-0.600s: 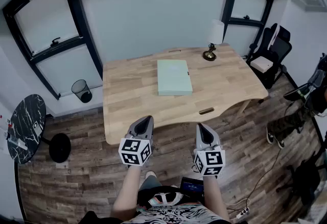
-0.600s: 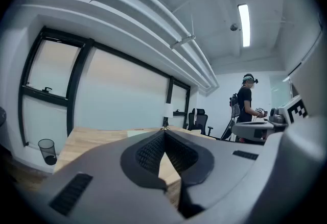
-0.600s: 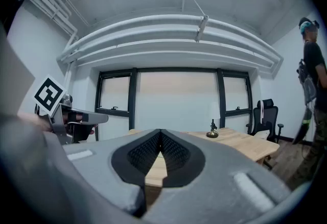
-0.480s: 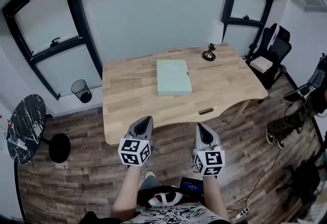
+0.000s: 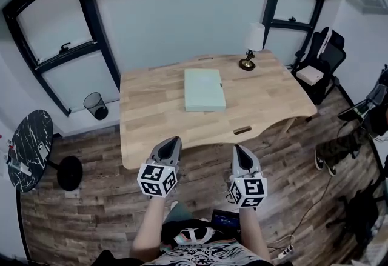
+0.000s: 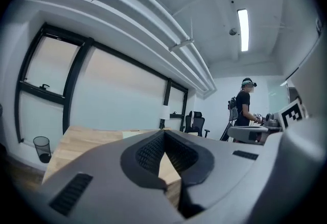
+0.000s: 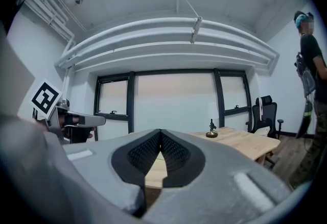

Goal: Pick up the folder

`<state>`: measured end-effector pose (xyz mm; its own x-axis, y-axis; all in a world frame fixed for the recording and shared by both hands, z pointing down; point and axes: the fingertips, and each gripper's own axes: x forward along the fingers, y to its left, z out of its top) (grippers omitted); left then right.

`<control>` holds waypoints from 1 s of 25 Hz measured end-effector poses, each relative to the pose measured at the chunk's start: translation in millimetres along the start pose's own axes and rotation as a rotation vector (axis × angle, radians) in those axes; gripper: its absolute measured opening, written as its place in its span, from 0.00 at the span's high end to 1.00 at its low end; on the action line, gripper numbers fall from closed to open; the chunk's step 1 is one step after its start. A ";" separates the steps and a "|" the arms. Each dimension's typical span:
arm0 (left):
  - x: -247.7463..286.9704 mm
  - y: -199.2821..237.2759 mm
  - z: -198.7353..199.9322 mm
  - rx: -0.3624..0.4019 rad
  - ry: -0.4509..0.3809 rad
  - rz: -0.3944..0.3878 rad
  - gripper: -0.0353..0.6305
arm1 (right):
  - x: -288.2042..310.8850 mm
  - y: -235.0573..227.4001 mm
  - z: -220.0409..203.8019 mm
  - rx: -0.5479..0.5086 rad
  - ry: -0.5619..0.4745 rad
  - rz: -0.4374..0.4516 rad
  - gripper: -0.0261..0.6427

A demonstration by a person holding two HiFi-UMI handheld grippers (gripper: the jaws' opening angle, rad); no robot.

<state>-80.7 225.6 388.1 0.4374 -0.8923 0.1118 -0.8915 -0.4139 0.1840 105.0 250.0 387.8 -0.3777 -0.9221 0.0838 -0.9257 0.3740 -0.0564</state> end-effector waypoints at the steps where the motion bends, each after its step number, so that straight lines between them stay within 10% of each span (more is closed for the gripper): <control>1: -0.3 0.9 -1.2 0.000 0.005 0.005 0.94 | 0.9 -0.9 -1.0 0.002 0.003 0.002 0.96; 25: 219.6 93.7 -12.8 -0.004 0.122 0.018 0.94 | 203.7 -107.9 -30.3 0.061 0.114 -0.024 0.96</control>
<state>-66.7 -6.8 442.3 0.4328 -0.8708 0.2331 -0.8989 -0.3972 0.1851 127.3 24.7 441.1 -0.3585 -0.9123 0.1979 -0.9328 0.3420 -0.1135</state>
